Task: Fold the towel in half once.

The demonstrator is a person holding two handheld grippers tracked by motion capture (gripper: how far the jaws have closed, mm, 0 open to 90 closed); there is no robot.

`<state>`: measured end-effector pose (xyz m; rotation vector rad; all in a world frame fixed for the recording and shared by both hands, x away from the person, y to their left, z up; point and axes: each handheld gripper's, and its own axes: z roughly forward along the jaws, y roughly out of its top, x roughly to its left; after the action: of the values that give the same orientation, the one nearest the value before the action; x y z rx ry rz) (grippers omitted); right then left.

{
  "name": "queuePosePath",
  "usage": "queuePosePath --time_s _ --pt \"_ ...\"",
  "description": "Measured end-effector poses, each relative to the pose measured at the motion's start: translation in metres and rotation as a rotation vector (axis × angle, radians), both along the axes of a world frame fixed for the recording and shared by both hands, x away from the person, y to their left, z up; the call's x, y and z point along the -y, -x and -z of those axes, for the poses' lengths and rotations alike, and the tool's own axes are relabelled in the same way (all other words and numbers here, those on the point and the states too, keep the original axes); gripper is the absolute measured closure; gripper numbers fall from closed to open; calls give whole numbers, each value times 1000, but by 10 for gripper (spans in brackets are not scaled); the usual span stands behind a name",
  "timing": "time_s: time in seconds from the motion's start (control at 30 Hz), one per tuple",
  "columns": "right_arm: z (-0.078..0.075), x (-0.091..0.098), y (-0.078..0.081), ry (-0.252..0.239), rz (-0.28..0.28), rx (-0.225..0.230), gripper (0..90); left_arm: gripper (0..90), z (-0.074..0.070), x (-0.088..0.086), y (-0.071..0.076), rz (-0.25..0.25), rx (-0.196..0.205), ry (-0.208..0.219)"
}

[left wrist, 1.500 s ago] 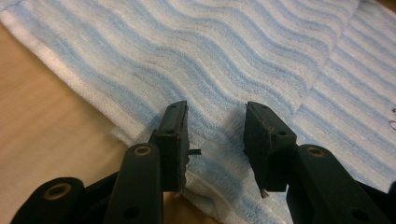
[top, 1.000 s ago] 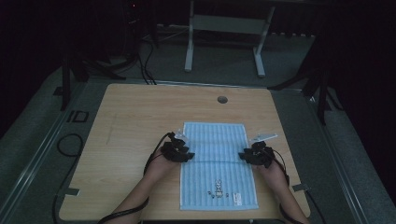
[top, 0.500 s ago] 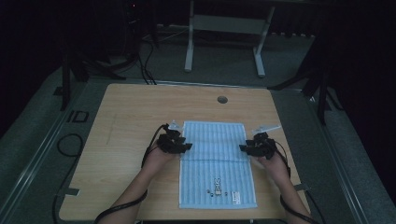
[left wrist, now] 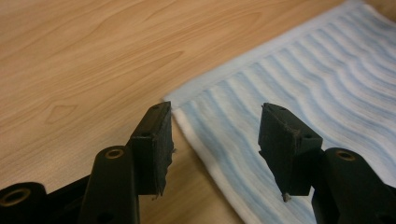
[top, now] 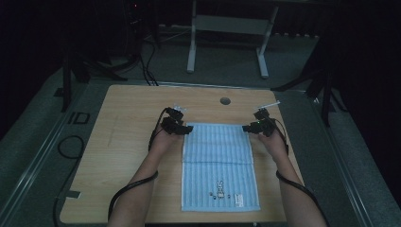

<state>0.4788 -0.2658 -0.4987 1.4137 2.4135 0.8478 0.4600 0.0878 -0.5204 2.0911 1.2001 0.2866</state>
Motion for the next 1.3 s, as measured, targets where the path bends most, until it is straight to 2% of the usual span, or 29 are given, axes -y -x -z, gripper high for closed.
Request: queuePosePath --time_s 0.1,0.2,0.3,0.37,0.4,0.5,0.53,0.63,0.73,0.77,0.8,0.83,0.97,1.07,1.1,1.13,1.17,1.3 --pt "11 -2 -8 39 17 -18 496 443 5 -1 -7 -31 -12 0" --pt "18 -2 -14 43 35 -22 492 444 10 -1 -12 -44 -19 0" --pt "23 -4 -17 55 48 -15 493 444 17 1 -16 -45 -34 -32" --pt "27 -4 -19 54 60 -19 497 444 21 2 -16 -45 -40 -23" --pt "29 -5 -20 61 59 -19 500 445 23 3 -17 -39 -43 -33" --pt "34 -9 -20 91 48 -25 507 450 26 6 -16 -41 -22 -44" --pt "35 -12 -19 106 48 -7 526 466 26 7 -16 -42 -19 -50" --pt "35 -15 -17 106 34 5 631 520 25 13 -15 -19 -3 -76" --pt "35 -19 -15 101 13 2 825 698 25 19 -13 17 -2 -69" --pt "34 -20 -15 102 4 -6 861 805 25 20 -13 32 -15 -66" --pt "33 -22 -15 118 0 5 875 845 23 21 -13 37 -14 -73" --pt "31 -23 -13 131 3 24 880 861 22 21 -12 34 -13 -58" --pt "17 -16 -12 69 11 40 883 873 0 14 -9 41 6 23" --pt "-3 -9 -12 36 11 60 884 874 -21 10 -7 45 40 67" --pt "-3 -9 -12 36 11 60 884 873 -21 10 -7 45 40 67" --pt "-10 -7 -12 25 8 68 884 873 -41 8 -6 50 75 93" --pt "-30 -3 -12 3 11 97 884 873 -49 7 -6 50 96 87" --pt "-62 0 -13 -29 5 145 884 873 -77 1 -6 48 140 113"
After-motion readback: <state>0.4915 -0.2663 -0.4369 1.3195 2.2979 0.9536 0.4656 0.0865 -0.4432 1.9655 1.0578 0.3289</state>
